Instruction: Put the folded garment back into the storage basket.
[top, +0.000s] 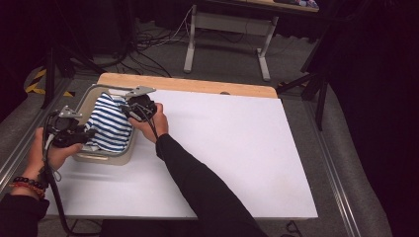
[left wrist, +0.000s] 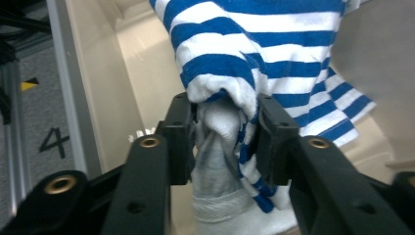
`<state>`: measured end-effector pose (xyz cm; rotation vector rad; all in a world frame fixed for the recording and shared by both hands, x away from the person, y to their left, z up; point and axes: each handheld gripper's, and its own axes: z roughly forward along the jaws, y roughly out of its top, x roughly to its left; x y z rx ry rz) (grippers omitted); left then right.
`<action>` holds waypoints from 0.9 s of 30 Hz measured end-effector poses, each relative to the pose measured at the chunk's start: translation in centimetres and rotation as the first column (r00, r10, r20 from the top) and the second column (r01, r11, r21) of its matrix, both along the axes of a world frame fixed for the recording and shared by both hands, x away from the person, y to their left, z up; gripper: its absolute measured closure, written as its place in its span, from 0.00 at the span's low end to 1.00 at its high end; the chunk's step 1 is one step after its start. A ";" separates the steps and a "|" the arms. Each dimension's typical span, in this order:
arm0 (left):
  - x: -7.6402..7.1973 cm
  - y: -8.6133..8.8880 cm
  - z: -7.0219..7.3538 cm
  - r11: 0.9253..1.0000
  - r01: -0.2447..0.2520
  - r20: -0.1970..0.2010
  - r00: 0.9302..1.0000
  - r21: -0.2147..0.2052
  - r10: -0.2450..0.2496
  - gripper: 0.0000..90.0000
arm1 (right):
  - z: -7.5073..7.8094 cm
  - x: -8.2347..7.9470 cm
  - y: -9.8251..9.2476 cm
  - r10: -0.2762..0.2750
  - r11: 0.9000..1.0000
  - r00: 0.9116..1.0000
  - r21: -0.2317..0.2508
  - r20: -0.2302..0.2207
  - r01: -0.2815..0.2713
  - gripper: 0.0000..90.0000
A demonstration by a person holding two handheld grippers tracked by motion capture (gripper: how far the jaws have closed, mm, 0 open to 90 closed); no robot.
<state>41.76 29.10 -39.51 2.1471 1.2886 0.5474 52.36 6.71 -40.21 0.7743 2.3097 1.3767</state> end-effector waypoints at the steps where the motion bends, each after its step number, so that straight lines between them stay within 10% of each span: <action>1: 0.0 0.0 0.0 1.000 0.000 0.000 1.000 0.000 0.000 0.68 | 0.1 -0.1 -0.2 -0.005 1.000 1.000 0.010 0.008 0.005 0.74; 10: -0.6 0.2 1.9 1.000 -0.004 0.067 0.998 0.002 0.004 0.57 | 1.3 -1.1 -2.6 0.008 1.000 0.998 0.028 0.060 -0.010 0.64; 27: 1.9 -2.9 1.7 0.994 0.107 0.123 0.986 0.033 -0.111 0.79 | 3.0 -7.1 -9.2 0.100 0.994 0.981 0.033 0.165 -0.107 0.46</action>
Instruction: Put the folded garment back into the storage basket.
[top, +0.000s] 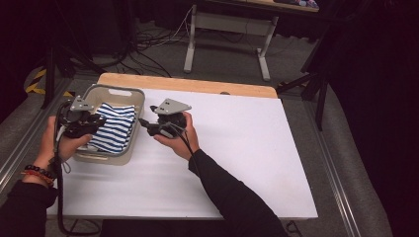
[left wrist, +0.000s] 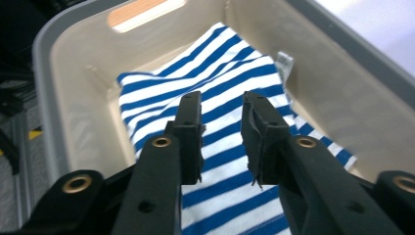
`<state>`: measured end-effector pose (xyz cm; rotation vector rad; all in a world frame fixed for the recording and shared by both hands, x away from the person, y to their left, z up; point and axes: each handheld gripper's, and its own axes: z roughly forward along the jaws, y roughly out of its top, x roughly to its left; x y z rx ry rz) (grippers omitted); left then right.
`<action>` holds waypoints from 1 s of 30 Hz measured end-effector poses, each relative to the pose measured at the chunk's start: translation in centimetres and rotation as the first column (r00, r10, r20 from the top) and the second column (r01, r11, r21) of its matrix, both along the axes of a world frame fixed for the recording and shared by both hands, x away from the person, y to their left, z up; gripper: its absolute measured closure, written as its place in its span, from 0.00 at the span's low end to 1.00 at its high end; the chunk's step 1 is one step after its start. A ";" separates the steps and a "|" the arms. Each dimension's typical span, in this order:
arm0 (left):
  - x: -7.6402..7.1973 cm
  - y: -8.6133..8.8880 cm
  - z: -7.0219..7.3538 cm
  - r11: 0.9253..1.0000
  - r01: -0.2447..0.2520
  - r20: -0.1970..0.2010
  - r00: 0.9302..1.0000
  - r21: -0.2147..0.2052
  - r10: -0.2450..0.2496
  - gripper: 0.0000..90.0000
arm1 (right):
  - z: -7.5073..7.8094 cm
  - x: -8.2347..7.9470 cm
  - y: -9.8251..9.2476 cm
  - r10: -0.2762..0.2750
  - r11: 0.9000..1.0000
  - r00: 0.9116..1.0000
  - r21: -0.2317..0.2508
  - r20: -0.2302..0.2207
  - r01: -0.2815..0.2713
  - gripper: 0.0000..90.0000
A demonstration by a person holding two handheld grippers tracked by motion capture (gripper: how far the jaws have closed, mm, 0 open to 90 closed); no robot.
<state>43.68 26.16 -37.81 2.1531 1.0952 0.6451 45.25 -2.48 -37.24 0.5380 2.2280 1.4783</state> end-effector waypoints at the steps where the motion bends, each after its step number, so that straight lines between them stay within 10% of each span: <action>1: 0.2 -0.2 -0.1 1.000 0.002 0.002 1.000 0.007 -0.002 0.81 | 0.0 -0.7 -1.1 0.006 1.000 1.000 0.003 0.002 -0.006 0.44; 30: 5.2 -2.0 -0.8 0.999 0.029 -0.086 0.996 0.018 -0.027 0.92 | -2.6 -8.6 -19.2 -0.169 0.983 0.985 -0.071 0.041 0.172 0.34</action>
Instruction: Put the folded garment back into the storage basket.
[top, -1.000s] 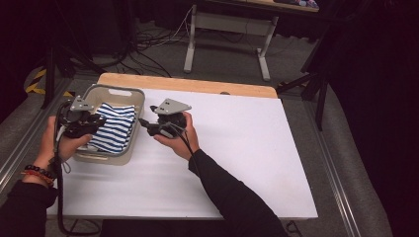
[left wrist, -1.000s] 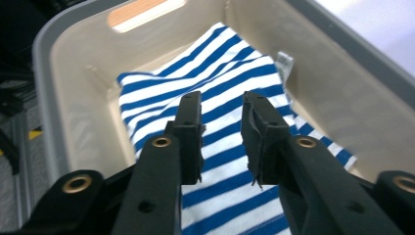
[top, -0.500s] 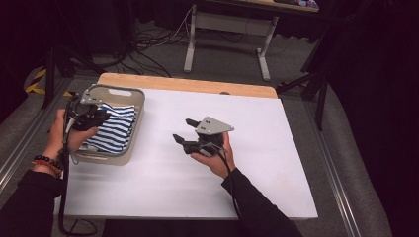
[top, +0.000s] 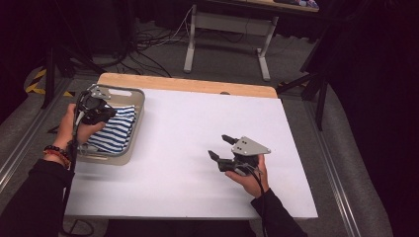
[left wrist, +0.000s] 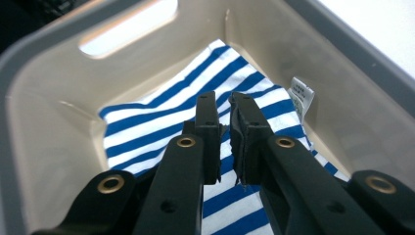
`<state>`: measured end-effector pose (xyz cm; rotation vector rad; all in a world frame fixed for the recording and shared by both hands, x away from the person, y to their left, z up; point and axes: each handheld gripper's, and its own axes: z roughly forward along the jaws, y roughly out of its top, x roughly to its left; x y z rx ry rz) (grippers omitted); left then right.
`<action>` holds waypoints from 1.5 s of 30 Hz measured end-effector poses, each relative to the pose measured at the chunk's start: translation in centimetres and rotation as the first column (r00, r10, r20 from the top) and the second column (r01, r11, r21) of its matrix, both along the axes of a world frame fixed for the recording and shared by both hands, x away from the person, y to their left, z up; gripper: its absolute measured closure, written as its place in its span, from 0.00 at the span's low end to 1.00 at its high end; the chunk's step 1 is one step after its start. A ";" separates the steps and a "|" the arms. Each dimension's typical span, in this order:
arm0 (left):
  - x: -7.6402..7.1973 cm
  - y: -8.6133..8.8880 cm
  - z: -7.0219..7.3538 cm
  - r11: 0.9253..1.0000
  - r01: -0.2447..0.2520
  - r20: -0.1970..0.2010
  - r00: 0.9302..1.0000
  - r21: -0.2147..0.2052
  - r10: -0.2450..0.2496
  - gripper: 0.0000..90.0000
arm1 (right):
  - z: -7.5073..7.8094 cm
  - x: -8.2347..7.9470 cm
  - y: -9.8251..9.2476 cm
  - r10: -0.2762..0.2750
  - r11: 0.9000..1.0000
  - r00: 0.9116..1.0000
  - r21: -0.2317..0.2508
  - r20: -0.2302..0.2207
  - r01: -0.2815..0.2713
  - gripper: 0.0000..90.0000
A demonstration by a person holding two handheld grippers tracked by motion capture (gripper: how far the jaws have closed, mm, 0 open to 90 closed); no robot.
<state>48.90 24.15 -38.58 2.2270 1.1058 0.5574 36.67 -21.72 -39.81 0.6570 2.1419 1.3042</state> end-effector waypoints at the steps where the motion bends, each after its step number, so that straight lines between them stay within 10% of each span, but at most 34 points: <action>1: 0.1 0.0 -0.1 1.000 0.009 -0.008 1.000 -0.009 -0.009 0.93 | -0.1 -0.2 -0.5 -0.010 1.000 1.000 0.004 -0.006 0.010 0.34; 12: 1.9 -0.6 -2.2 0.999 0.010 -0.122 0.993 0.038 -0.005 0.99 | -0.7 -2.2 -4.2 -0.107 0.994 0.994 -0.018 -0.003 0.107 0.33; 21: 2.9 -1.5 -3.5 0.993 0.029 -0.158 0.987 0.110 -0.011 0.99 | -1.5 -3.8 -5.3 -0.149 0.980 0.989 -0.129 0.014 0.149 0.31; 36: 3.3 -2.1 -4.1 0.990 0.051 -0.193 0.981 0.130 -0.025 0.99 | -1.8 -4.2 -5.7 -0.171 0.975 0.985 -0.141 0.001 0.169 0.31; 45: 3.0 -1.9 -3.5 0.991 0.039 -0.145 0.989 0.129 -0.020 0.97 | -1.8 -4.1 -5.8 -0.162 0.980 0.987 -0.119 -0.013 0.159 0.30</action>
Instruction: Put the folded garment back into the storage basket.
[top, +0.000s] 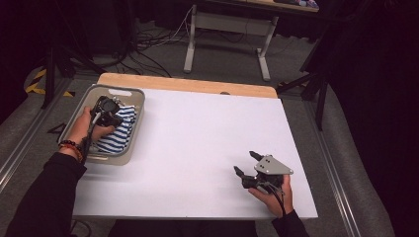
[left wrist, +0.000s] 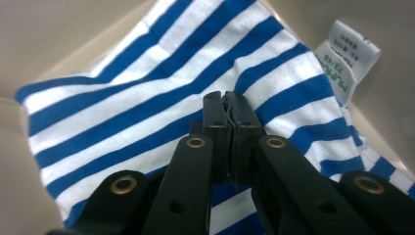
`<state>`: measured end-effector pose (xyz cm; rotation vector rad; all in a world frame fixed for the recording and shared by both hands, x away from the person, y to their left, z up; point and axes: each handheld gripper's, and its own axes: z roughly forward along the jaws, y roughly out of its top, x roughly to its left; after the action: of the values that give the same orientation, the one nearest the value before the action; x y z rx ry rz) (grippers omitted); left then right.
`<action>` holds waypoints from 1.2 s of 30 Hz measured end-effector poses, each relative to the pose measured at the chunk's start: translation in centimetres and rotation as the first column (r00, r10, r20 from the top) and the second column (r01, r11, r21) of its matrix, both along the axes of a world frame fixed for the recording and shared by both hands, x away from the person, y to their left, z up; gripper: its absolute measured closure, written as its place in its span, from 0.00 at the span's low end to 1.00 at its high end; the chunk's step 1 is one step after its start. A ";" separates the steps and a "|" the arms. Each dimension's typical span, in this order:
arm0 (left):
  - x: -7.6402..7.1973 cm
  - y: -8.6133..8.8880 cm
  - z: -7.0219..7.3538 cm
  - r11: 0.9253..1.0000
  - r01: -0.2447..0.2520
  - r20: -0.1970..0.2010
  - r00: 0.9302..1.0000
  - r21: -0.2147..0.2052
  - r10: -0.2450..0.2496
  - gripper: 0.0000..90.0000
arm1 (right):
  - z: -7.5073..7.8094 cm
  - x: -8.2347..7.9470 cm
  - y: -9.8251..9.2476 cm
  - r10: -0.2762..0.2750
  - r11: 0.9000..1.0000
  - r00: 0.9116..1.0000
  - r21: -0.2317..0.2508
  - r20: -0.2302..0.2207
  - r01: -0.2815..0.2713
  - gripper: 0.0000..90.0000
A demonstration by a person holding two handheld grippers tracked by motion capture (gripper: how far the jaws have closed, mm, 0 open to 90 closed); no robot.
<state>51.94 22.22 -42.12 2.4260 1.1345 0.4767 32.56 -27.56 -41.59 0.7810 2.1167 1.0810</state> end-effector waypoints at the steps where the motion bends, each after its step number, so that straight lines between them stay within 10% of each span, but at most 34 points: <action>1: -0.1 0.0 0.1 1.000 -0.006 0.011 1.000 -0.005 0.006 0.98 | 0.0 0.0 0.0 0.000 1.000 1.000 0.000 0.000 0.000 0.30; 16: 0.0 -1.2 -0.6 0.999 0.044 -0.045 0.998 0.016 -0.043 1.00 | 0.0 0.2 -0.3 -0.004 1.000 1.000 -0.006 -0.006 0.004 0.30; 36: -0.5 -0.2 0.9 1.000 -0.021 0.095 0.995 -0.017 0.022 0.98 | 0.0 0.2 -0.2 -0.004 1.000 1.000 -0.004 -0.006 0.004 0.30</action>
<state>51.49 22.06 -41.18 2.3530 1.1205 0.5818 32.79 -27.73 -41.58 0.7872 2.1212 1.0731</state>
